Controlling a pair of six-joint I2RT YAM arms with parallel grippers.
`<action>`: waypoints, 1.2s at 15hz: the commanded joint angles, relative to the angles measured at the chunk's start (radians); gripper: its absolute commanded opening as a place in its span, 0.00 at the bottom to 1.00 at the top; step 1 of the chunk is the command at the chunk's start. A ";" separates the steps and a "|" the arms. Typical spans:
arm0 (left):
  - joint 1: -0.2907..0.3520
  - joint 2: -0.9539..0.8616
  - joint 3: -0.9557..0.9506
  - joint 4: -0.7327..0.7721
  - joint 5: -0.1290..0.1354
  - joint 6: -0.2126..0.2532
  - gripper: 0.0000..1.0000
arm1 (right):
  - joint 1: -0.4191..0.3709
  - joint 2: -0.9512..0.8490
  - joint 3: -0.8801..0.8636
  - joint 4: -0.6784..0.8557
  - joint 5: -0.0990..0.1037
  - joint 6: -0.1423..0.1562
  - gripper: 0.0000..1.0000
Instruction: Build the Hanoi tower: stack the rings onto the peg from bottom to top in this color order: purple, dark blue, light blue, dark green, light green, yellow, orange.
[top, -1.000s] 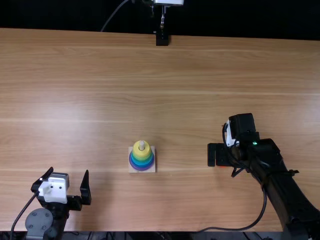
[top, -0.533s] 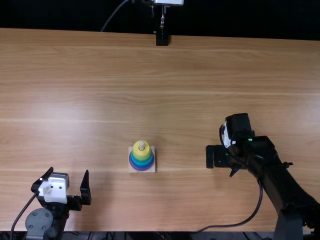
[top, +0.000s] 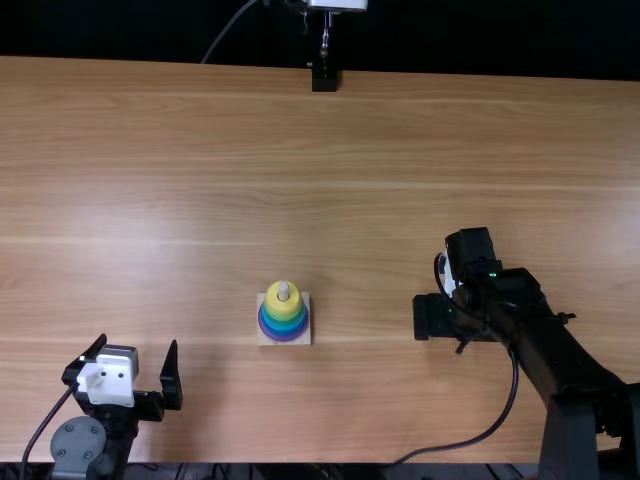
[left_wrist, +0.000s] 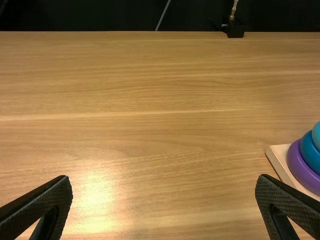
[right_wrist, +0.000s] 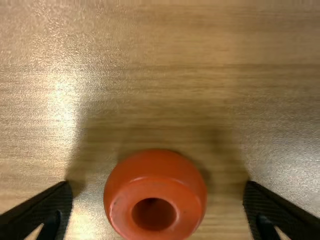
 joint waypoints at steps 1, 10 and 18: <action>0.012 -0.015 -0.110 -0.073 -0.004 0.012 1.00 | 0.002 0.013 0.003 -0.001 0.001 -0.001 0.02; 0.012 -0.015 -0.110 -0.073 -0.004 0.012 1.00 | 0.017 -0.023 0.143 -0.027 -0.006 -0.052 0.00; 0.012 -0.015 -0.110 -0.073 -0.004 0.012 1.00 | 0.242 -0.092 0.519 -0.376 -0.010 -0.052 0.00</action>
